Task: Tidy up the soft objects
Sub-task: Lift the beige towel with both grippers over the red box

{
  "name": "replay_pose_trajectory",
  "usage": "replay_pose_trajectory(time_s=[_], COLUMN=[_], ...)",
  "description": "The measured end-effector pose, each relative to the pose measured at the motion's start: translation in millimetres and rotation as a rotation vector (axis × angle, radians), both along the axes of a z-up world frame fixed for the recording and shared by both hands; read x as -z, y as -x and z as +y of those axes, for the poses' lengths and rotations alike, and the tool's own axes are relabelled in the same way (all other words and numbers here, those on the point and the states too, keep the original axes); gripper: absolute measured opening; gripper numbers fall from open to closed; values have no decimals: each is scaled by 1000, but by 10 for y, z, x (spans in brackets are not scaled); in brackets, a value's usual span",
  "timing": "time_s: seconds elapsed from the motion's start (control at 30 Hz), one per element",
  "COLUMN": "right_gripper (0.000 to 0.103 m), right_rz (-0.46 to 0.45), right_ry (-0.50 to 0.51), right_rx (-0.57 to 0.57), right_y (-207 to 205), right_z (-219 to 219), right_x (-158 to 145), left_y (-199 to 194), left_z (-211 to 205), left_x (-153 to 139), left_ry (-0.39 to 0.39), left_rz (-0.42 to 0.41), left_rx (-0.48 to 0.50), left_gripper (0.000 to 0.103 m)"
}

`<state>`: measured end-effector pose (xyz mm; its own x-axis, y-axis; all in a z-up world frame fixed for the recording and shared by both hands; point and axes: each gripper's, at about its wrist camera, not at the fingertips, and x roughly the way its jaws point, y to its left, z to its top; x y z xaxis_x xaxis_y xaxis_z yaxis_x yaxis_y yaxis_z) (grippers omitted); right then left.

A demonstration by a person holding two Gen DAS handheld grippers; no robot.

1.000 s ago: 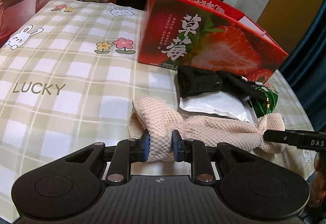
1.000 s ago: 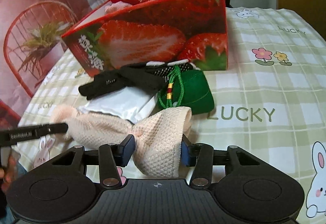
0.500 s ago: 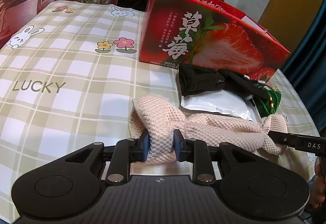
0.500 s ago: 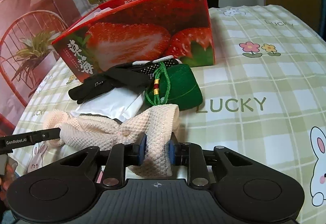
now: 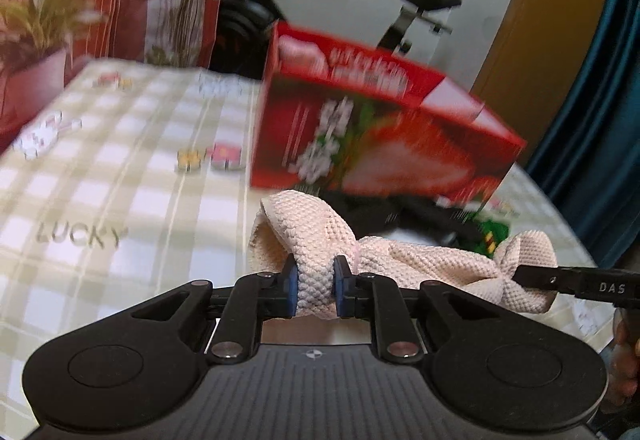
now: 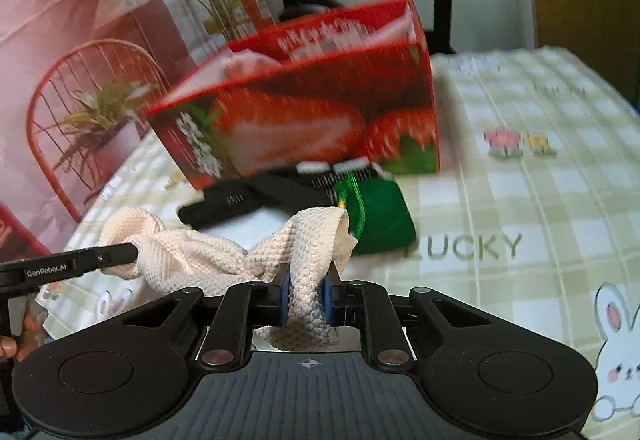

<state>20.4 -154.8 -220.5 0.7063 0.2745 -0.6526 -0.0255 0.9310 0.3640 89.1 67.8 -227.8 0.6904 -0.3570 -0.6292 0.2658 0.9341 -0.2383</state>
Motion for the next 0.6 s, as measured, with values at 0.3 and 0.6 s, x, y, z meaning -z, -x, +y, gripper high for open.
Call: replay_pose_trajectory(time_s=[0.3,0.6], right_gripper=[15,15], right_rz=[-115,-175], right_ry=[16,36], right_rx=[-9,-9], right_y=[-43,-315], right_z=[-41,-133], right_x=[-399,-727], left_y=[53,-158], left_z=[-42,-148], left_x=[-534,-809], left_ry=[9,12], left_rz=[-135,-178], left_rx=[14,23], left_gripper=[18,18])
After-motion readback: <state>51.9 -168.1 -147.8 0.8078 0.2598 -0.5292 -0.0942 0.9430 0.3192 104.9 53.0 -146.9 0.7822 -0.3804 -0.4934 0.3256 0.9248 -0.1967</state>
